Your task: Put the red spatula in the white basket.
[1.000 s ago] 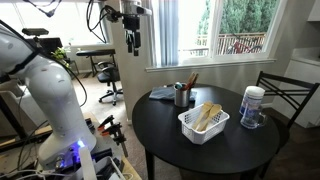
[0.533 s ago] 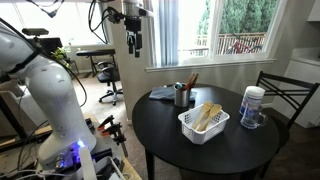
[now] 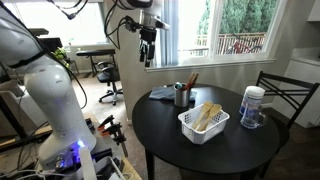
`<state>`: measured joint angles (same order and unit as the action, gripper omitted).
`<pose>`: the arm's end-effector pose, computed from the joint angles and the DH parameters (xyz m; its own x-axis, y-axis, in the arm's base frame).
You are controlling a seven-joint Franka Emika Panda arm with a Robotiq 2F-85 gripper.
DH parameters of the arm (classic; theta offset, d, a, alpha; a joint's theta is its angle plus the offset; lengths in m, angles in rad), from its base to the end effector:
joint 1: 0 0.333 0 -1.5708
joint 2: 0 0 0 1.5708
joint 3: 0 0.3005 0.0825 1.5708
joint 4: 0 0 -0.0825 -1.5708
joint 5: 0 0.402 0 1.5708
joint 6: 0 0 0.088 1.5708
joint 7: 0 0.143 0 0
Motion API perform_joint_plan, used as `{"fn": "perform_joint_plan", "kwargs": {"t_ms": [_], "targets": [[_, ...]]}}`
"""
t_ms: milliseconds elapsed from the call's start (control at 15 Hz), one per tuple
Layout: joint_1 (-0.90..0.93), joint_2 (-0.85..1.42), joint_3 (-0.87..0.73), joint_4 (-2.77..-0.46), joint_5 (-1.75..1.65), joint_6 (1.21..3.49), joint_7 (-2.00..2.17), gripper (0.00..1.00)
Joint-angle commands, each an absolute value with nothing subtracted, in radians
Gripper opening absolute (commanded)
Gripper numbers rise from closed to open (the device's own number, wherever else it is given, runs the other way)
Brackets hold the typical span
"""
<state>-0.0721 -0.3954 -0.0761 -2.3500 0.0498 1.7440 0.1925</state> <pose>0.4167 -0.0557 0.4097 0.9189 -0.3268 -0.2209 -0.3421 -0.9391 -0.0337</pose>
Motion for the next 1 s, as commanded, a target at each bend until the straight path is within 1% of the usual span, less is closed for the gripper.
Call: {"fn": "perform_joint_plan", "kwargs": {"t_ms": [0, 400, 667, 867, 933], "targets": [[-0.106, -0.191, -0.103, -2.241, 0.06, 1.768, 0.181, 1.0], [-0.118, 0.067, -0.129, -2.055, 0.064, 1.817, 0.232, 1.0], [-0.116, 0.195, -0.137, -1.921, 0.065, 1.791, 0.255, 1.0], [-0.117, 0.226, -0.129, -1.864, 0.061, 1.721, 0.166, 1.0], [-0.112, 0.21, -0.135, -1.906, 0.051, 1.774, 0.213, 1.0]]}}
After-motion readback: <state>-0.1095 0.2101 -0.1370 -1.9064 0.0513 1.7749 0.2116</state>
